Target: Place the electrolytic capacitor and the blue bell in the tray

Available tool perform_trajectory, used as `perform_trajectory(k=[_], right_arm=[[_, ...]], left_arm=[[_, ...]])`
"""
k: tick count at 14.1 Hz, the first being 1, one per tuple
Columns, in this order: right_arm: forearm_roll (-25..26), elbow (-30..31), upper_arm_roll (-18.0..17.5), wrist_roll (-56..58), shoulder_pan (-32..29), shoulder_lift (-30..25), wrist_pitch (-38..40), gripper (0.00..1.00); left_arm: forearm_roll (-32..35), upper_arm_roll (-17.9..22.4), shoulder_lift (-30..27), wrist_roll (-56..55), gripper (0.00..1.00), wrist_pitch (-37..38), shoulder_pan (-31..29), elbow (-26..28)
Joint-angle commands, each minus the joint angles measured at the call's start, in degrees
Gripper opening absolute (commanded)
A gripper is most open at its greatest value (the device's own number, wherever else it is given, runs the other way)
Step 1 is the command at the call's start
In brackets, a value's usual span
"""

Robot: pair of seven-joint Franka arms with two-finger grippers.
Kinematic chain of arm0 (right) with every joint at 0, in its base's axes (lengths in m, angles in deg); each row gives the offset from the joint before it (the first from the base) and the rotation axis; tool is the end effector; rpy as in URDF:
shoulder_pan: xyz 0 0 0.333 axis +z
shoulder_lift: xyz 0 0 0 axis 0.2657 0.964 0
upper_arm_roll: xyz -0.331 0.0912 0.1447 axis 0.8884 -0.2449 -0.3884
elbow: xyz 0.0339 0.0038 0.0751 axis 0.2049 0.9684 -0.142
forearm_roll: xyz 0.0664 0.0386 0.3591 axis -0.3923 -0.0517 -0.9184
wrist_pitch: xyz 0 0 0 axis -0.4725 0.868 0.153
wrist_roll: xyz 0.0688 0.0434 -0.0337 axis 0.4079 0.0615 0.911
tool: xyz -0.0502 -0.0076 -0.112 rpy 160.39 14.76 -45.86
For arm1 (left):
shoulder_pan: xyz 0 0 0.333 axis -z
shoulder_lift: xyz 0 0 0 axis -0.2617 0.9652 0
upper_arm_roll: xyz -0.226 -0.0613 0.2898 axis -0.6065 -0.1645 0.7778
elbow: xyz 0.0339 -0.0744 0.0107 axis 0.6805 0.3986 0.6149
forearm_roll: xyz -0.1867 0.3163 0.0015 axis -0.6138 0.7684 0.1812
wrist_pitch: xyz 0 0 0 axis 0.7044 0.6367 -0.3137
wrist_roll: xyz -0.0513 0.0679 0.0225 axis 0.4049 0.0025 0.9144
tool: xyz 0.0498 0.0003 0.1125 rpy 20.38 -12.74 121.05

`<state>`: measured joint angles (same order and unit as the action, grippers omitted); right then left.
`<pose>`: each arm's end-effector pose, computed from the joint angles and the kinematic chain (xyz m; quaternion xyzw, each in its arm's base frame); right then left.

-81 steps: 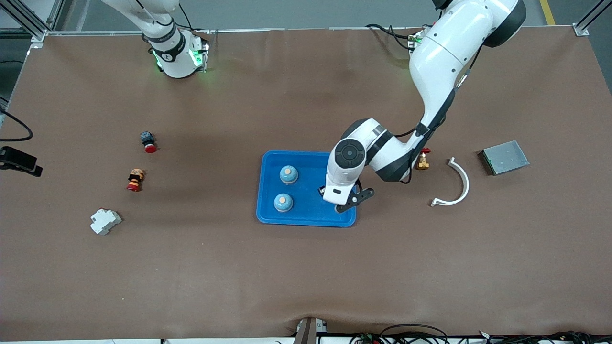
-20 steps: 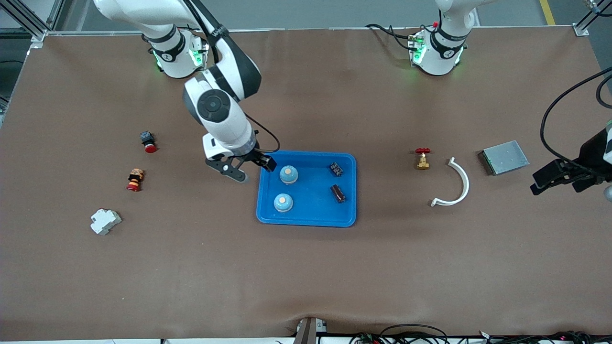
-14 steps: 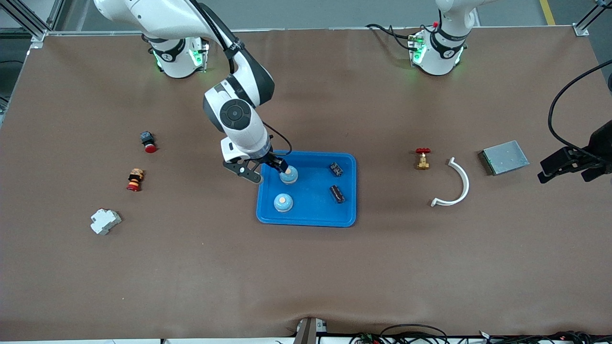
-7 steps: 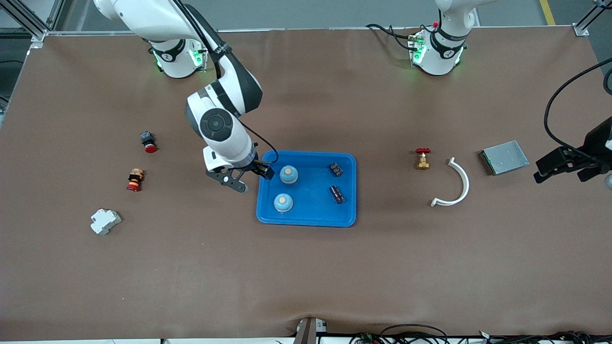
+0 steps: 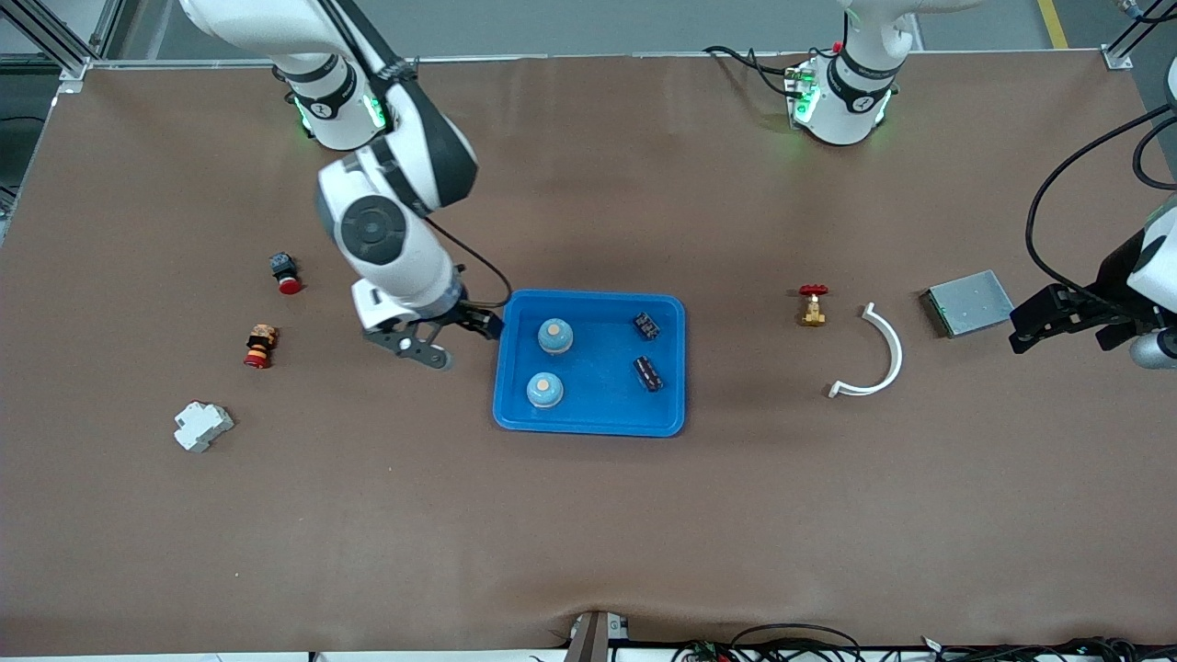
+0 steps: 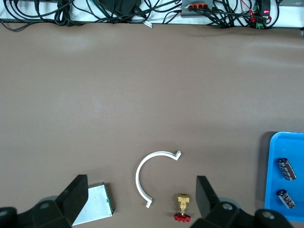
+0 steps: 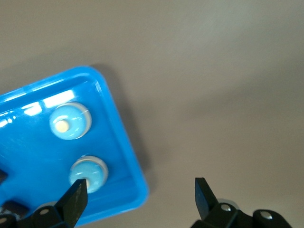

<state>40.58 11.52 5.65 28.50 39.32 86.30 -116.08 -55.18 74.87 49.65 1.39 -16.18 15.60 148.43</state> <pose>0.5608 0.2877 0.4245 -0.9841 0.1701 0.0519 0.0042 0.6172 -0.0316 0.6480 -0.9963 -0.0092 -0.0849 0.0070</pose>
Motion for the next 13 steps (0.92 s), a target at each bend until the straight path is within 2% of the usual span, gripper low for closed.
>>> perform_trajectory(k=[1,3,7,9,11,13], right_arm=[[-0.3,-8.7,-0.7,16.5,-10.7,-3.2,15.6,1.0],[0.0,-14.6,-0.7,24.4,-16.7,-3.8,22.6,1.0],[1.3,-15.9,-0.7,37.9,-24.7,-7.5,24.8,1.0],[2.6,-16.0,-0.6,41.1,-26.5,-8.5,26.6,1.0],[3.7,-18.1,-0.6,43.2,-27.2,-9.3,29.1,1.0],[4.4,-19.3,1.5,46.6,-26.7,-10.5,30.9,1.0]], left_arm=[[-1.4,4.2,-1.3,0.2,1.0,0.2,3.2,0.6],[-1.5,5.0,-1.2,0.2,1.0,0.2,3.9,0.6],[-3.5,4.9,-1.2,0.1,1.0,0.2,3.0,0.6],[-7.6,5.0,-1.2,-0.3,1.0,0.2,2.7,0.8],[-8.0,5.0,-1.0,-0.3,1.0,0.1,3.0,1.0],[-8.0,4.8,-0.7,-1.0,1.0,-0.4,3.0,1.0]])
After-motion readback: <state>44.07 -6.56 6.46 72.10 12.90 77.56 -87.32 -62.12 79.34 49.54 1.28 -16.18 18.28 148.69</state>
